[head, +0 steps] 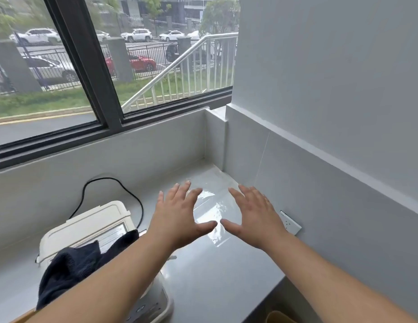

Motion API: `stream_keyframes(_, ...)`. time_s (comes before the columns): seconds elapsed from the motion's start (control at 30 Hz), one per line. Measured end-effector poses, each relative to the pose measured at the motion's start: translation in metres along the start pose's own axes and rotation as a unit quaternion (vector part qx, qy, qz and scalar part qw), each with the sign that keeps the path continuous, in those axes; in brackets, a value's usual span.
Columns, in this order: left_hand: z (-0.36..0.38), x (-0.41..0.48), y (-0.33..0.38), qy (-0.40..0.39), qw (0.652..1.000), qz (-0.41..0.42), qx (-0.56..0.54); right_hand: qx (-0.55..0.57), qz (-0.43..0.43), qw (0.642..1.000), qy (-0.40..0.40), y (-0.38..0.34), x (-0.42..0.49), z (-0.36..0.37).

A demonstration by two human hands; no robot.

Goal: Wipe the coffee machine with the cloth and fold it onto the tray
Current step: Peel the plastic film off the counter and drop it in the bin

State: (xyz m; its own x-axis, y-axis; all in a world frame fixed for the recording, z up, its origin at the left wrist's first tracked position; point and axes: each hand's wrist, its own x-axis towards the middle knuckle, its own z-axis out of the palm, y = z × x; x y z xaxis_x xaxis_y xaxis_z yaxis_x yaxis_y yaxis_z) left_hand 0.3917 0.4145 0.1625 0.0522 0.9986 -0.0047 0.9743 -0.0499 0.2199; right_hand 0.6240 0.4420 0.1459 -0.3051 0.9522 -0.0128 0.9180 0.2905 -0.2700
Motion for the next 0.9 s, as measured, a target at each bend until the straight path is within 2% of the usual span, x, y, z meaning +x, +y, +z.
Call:
stream_keyframes(0.33, 0.054, 0.039, 0.042, -0.031, 0.999, -0.005, -0.023, 0.006, -0.012, 0.999, -0.030, 0.055, 0.039, 0.037)
stream_keyframes(0.67, 0.118, 0.075, 0.052, -0.081, 0.991, -0.096, -0.041, 0.040, 0.030, 0.996, -0.075, 0.106, 0.072, 0.088)
stream_keyframes(0.9, 0.172, 0.088, 0.045, -0.143, 0.983, -0.118, -0.005, 0.048, 0.044, 0.989, -0.130, 0.131, 0.081, 0.128)
